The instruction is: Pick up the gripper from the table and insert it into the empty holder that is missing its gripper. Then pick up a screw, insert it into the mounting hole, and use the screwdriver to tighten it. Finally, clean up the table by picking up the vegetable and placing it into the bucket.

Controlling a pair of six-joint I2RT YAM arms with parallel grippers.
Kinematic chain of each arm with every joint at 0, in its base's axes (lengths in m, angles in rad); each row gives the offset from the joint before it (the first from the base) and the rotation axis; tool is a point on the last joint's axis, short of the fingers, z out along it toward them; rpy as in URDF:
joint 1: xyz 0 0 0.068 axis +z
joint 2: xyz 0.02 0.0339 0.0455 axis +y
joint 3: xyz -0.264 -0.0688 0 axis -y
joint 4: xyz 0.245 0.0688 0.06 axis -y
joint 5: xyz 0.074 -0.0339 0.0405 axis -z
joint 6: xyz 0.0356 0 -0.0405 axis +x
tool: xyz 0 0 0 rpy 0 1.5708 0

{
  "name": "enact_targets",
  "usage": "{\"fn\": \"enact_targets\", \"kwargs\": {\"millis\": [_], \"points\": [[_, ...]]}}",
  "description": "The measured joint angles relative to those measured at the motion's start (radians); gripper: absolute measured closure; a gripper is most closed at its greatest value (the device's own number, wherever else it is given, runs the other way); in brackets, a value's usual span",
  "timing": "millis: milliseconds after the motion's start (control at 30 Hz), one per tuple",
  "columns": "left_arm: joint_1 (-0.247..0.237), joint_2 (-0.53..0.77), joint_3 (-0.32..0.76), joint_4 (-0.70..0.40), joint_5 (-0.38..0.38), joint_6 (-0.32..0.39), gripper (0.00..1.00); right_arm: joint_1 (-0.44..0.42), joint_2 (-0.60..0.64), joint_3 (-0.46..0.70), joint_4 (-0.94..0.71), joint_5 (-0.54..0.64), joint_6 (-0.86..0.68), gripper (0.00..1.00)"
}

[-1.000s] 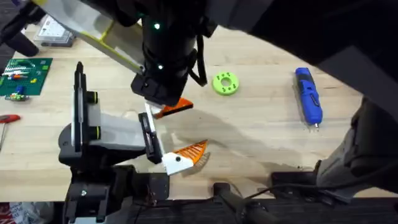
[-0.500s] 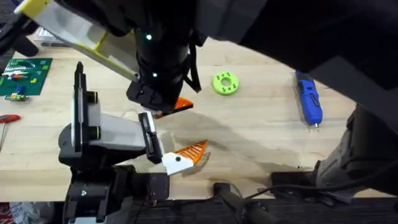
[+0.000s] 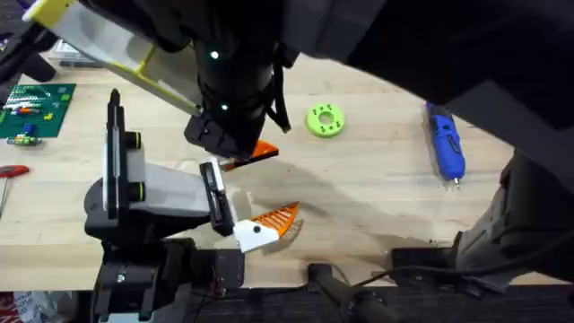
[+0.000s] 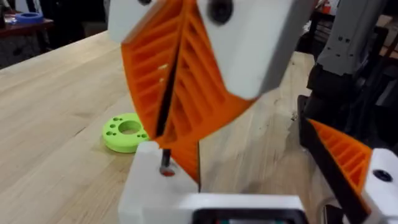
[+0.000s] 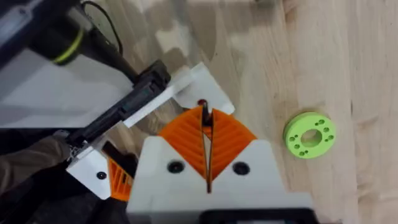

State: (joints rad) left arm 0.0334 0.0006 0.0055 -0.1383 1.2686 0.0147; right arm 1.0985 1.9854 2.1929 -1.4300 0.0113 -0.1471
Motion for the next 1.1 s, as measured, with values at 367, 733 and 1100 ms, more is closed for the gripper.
{"fn": "enact_targets", "kwargs": {"millis": [367, 733, 1100], "points": [[0.0, 0.0, 0.0, 0.0, 0.0, 0.0, 0.015, 0.001, 0.0, 0.0, -0.008, 0.003, 0.0, 0.998], [0.0, 0.0, 0.0, 0.0, 0.0, 0.0, 0.013, 0.001, 0.0, 0.0, -0.007, 0.003, 0.0, 0.998], [0.0, 0.0, 0.0, 0.0, 0.0, 0.0, 0.015, 0.021, 0.0, 0.0, -0.007, 0.003, 0.0, 0.998]]}}
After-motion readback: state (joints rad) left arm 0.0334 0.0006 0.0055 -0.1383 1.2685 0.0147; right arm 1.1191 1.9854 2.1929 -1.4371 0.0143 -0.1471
